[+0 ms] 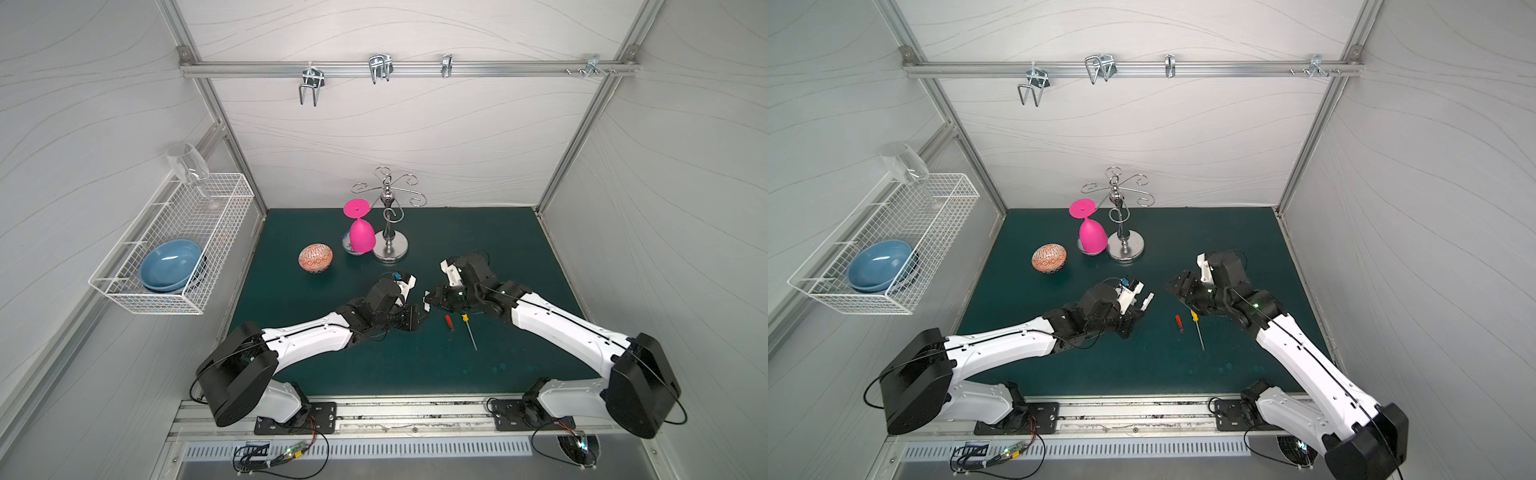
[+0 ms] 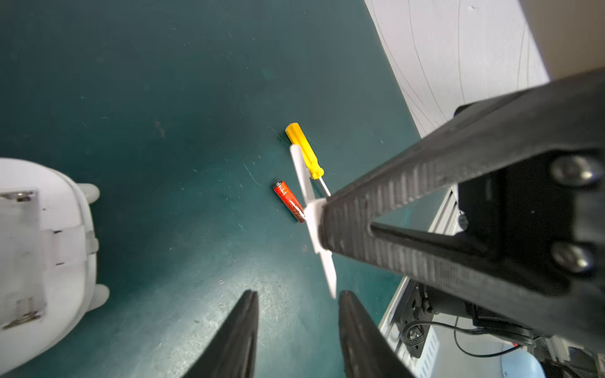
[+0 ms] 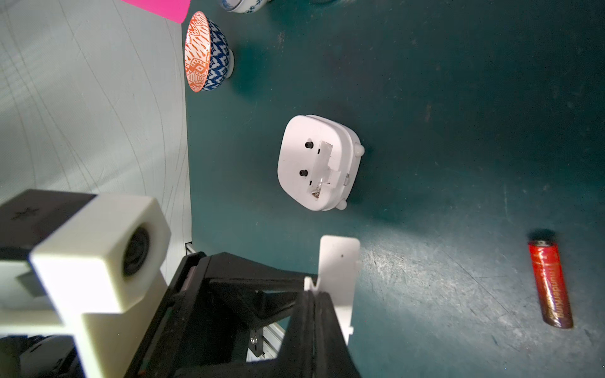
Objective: Remove the battery from the alarm
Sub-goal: Pick up the cover from the center of the board.
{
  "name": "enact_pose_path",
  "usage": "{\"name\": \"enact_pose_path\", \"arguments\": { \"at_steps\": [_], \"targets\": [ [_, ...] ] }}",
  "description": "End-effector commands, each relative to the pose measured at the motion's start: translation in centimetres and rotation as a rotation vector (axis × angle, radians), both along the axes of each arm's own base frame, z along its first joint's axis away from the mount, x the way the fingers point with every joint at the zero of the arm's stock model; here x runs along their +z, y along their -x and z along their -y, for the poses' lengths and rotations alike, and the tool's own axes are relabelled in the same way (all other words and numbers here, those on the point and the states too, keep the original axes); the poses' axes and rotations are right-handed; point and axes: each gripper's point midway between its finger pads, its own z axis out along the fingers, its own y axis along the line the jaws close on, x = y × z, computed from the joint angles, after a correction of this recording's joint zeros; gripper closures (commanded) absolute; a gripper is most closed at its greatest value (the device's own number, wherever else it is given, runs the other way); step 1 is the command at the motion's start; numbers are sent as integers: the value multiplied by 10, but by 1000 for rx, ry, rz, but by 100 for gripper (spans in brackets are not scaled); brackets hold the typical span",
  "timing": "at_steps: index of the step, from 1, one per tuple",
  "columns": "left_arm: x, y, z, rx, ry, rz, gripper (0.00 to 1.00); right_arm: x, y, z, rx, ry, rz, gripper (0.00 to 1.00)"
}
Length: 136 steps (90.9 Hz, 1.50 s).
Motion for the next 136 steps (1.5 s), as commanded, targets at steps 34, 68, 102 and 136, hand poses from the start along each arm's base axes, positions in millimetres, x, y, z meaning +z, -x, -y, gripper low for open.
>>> {"name": "enact_pose_path", "arguments": {
  "at_steps": [34,68,102,136],
  "targets": [
    [34,-3,23,-99,93,123,76,14,8,-2,17,-48,-7,92],
    [36,-2,20,-103,83,146,99,14,13,-3,38,-50,-15,91],
    [9,-7,-15,-95,-193,302,100,69,18,44,-124,-115,6,36],
    [25,6,-1,-314,-492,912,100,52,49,80,-515,-148,-520,41]
  ]
}}
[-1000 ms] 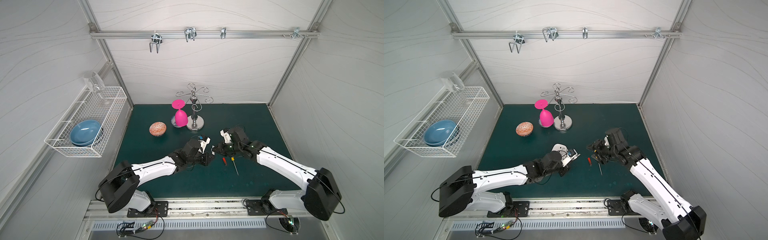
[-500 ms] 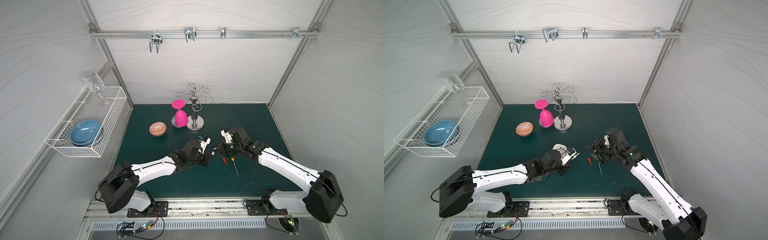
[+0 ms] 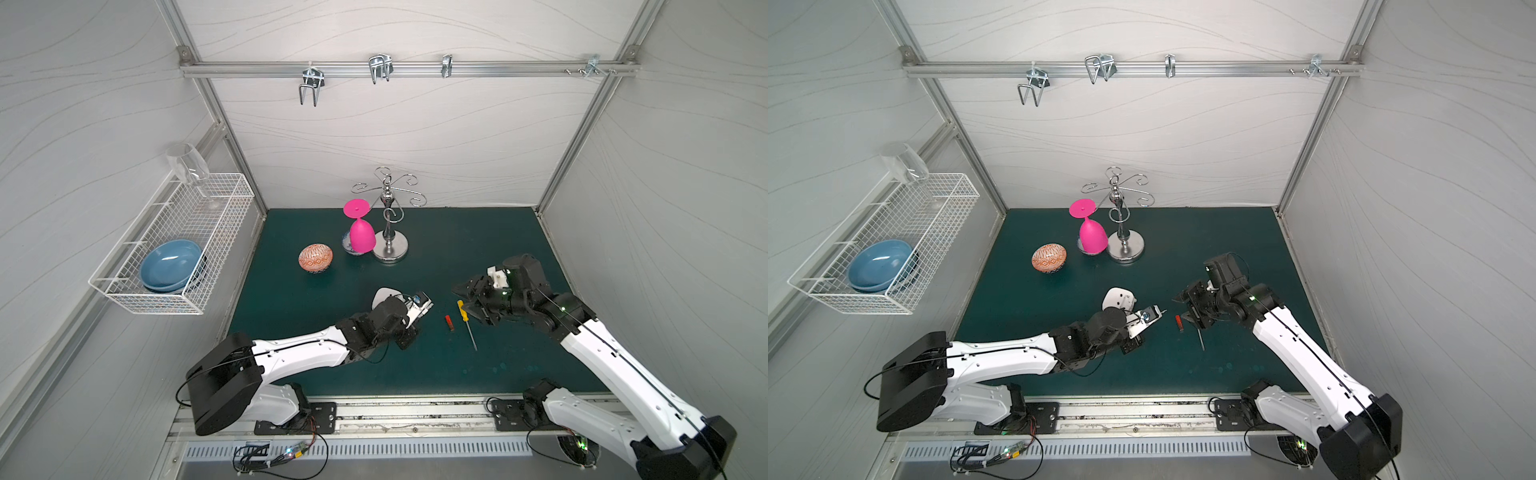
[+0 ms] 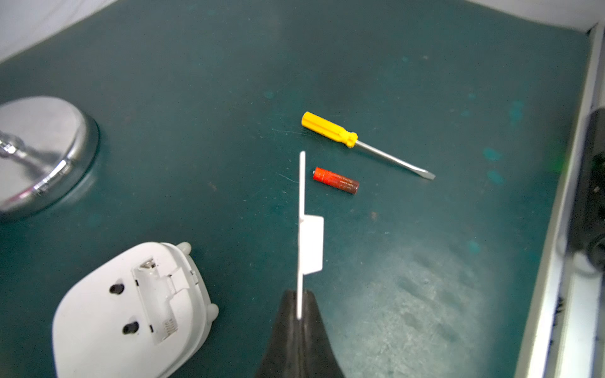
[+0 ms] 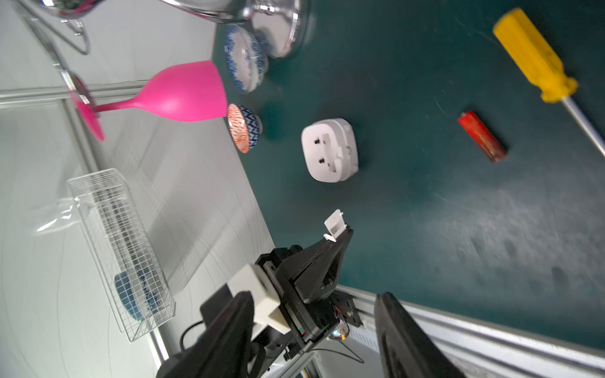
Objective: Remove the battery from the alarm
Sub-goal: Pick up the cover from the center of the board.
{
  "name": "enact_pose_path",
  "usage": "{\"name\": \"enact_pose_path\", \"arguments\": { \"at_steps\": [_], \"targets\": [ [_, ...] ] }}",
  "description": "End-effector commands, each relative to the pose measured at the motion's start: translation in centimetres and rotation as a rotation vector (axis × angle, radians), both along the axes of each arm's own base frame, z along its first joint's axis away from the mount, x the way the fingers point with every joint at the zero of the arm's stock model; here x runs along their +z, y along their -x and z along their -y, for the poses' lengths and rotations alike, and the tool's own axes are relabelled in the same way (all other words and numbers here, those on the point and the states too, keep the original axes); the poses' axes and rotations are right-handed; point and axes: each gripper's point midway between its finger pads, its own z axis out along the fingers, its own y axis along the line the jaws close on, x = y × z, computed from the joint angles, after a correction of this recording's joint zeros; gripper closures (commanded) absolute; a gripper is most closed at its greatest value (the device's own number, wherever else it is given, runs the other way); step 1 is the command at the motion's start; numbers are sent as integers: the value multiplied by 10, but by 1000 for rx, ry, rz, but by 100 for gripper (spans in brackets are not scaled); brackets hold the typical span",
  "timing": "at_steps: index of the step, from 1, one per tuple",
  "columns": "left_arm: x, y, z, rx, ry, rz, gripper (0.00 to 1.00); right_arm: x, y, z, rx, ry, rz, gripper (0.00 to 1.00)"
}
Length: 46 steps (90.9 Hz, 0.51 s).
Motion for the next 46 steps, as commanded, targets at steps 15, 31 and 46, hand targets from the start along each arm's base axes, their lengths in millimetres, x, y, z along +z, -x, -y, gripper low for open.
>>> {"name": "enact_pose_path", "arguments": {
  "at_steps": [15,31,46],
  "targets": [
    [35,-6,24,-102,-75,324,100,-22,9,-3,-91,33,-249,43],
    [34,-1,33,-128,-87,341,100,-27,1,-17,-80,21,-255,47],
    [36,1,37,-134,-92,350,100,-32,1,-28,-58,28,-268,53]
  ]
}}
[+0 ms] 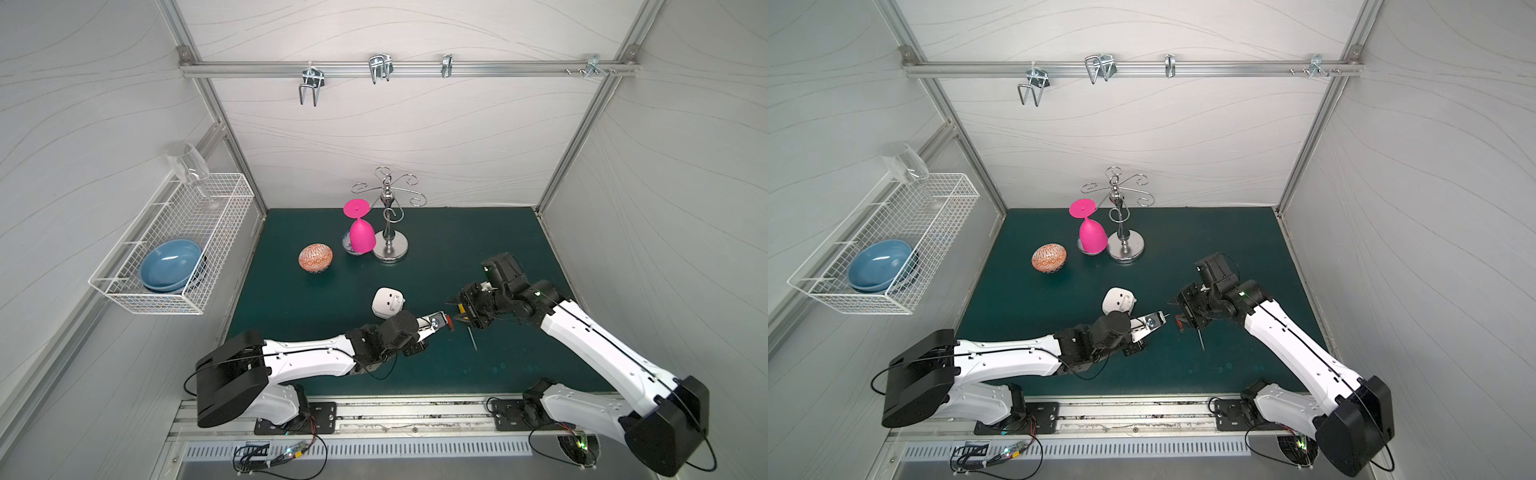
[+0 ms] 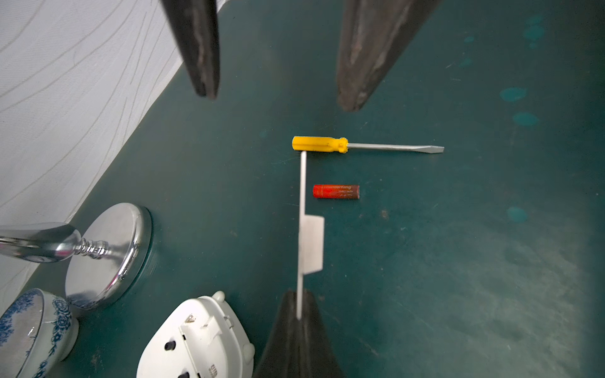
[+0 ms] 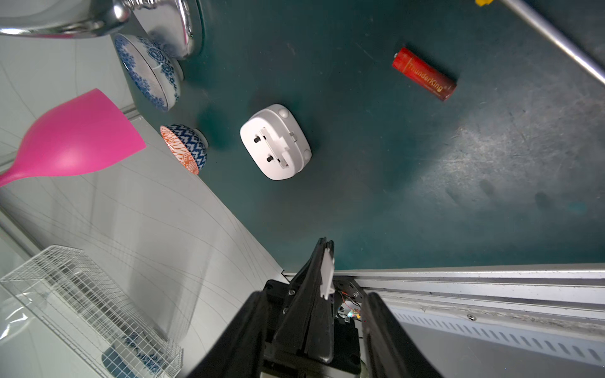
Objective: Remove the battery from the alarm
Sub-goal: Pick up the cover from the center of the board.
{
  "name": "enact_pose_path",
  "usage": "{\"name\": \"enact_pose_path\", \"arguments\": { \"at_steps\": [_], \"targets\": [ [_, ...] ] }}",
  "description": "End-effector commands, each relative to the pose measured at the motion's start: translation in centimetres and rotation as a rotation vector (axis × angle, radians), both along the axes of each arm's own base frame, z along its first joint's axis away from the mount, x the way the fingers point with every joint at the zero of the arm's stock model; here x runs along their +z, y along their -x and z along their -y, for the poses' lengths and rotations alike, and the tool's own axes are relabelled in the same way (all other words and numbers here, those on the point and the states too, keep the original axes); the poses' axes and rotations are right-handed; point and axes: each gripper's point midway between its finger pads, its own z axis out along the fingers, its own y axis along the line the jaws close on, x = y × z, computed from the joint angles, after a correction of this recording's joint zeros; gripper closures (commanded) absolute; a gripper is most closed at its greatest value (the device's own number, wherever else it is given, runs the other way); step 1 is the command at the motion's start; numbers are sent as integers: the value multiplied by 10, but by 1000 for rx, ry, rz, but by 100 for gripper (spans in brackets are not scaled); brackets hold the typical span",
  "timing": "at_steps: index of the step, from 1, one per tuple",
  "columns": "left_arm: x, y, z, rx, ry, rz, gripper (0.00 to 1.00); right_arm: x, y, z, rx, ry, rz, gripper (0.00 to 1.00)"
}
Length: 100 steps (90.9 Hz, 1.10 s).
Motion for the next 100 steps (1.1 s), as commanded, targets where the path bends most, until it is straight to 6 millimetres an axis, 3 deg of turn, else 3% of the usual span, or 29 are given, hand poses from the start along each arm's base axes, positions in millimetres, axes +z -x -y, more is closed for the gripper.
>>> {"name": "enact_pose_path", "arguments": {
  "at_steps": [1,25,63,76,89,100],
  "targets": [
    [31,-8,17,-2,65,70,100,6,-3,-10,3,-21,-1,53],
    [32,-10,16,17,62,70,100,-7,0,-17,-1,-13,-22,63],
    [33,-10,13,37,73,49,100,-2,-1,-19,10,-12,11,97],
    [37,-9,4,59,81,49,65,3,-4,-15,55,4,69,99],
    [44,3,-13,63,117,9,50,16,-13,-6,182,18,223,100],
    [57,25,-29,27,215,-67,33,40,-21,-5,402,-20,521,100]
  ]
}}
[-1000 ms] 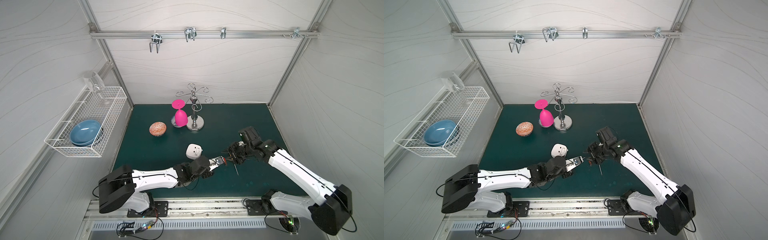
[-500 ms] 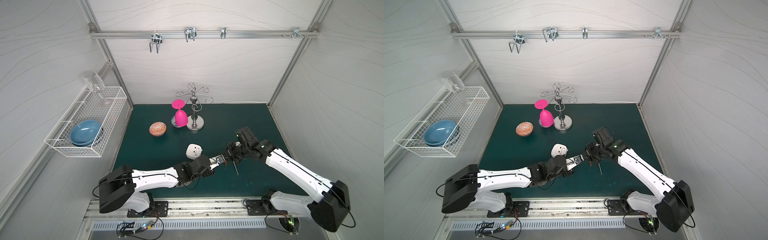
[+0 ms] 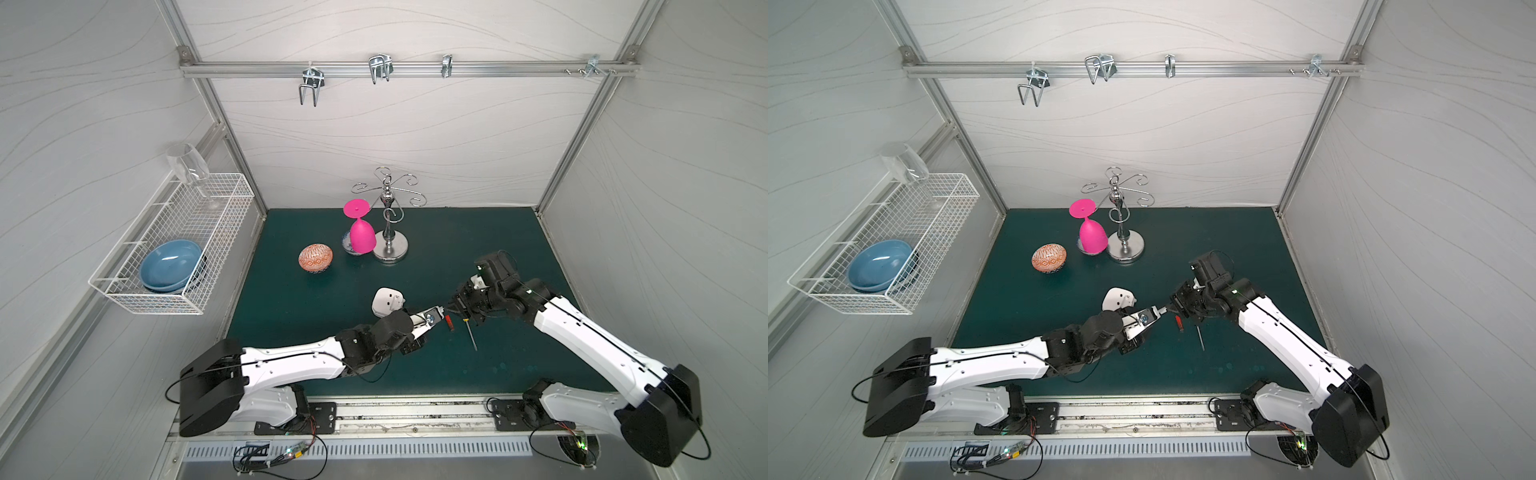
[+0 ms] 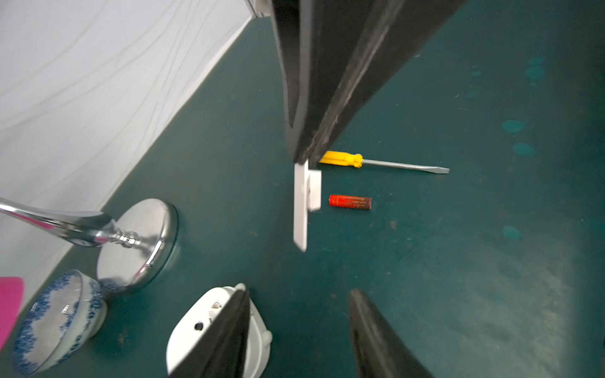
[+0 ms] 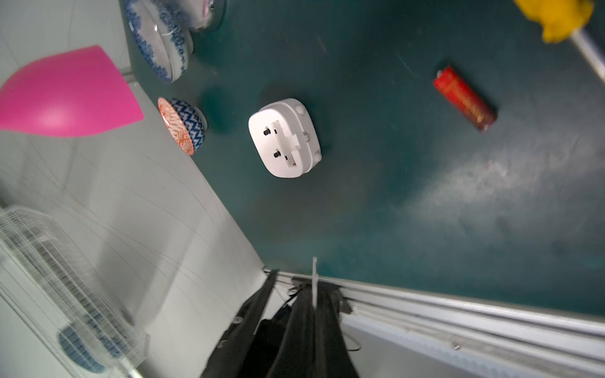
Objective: Remove the battery from the alarm
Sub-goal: Pick up the cover from the center of the board.
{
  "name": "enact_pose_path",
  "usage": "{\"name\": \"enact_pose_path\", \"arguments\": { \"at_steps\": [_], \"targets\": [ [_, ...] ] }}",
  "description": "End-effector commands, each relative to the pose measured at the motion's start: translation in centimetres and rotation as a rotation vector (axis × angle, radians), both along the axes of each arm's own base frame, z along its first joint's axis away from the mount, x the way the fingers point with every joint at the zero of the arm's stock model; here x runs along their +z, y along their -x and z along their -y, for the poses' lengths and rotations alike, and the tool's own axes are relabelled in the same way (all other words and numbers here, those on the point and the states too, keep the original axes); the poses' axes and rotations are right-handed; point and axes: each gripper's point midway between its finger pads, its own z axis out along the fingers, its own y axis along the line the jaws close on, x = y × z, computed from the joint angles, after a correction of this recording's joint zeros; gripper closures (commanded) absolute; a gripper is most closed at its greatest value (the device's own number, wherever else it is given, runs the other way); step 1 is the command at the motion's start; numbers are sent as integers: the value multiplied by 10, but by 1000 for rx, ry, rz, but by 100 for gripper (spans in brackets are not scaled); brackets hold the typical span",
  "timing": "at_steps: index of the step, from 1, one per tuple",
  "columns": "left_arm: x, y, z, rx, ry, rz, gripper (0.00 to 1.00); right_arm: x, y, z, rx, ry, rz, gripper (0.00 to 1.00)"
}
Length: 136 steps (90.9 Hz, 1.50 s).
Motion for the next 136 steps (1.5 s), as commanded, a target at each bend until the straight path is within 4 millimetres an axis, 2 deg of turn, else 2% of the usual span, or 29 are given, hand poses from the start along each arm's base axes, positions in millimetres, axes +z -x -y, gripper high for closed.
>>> {"name": "enact_pose_path", "arguments": {
  "at_steps": [1,10,20,35,50,80,100,115,123,131,133,136],
  "targets": [
    [19,19,-13,-25,123,-66,30,38,-5,-1,253,-50,329,100],
    [37,32,-27,-48,255,-130,18,57,4,-7,488,-70,580,100],
    [61,42,-39,-104,431,-258,15,69,23,-16,713,-124,741,100],
    [88,56,-46,-202,541,-398,19,71,55,-33,950,-190,847,100],
    [99,66,-40,-305,529,-525,30,71,81,-47,1111,-236,893,100],
    [103,66,-21,-433,550,-695,50,78,93,-61,1230,-255,978,100],
    [104,67,-15,-479,550,-728,75,78,93,-67,1252,-255,983,100],
    [103,65,-13,-476,556,-729,100,80,93,-68,1252,-259,985,100],
    [103,65,-13,-475,560,-728,100,81,93,-68,1250,-263,985,100],
    [102,63,-13,-465,569,-726,100,84,90,-68,1227,-255,988,88],
    [102,62,-13,-457,573,-726,100,85,89,-68,1213,-247,991,79],
    [102,59,-14,-435,581,-722,100,86,81,-65,1161,-219,973,73]
  ]
}}
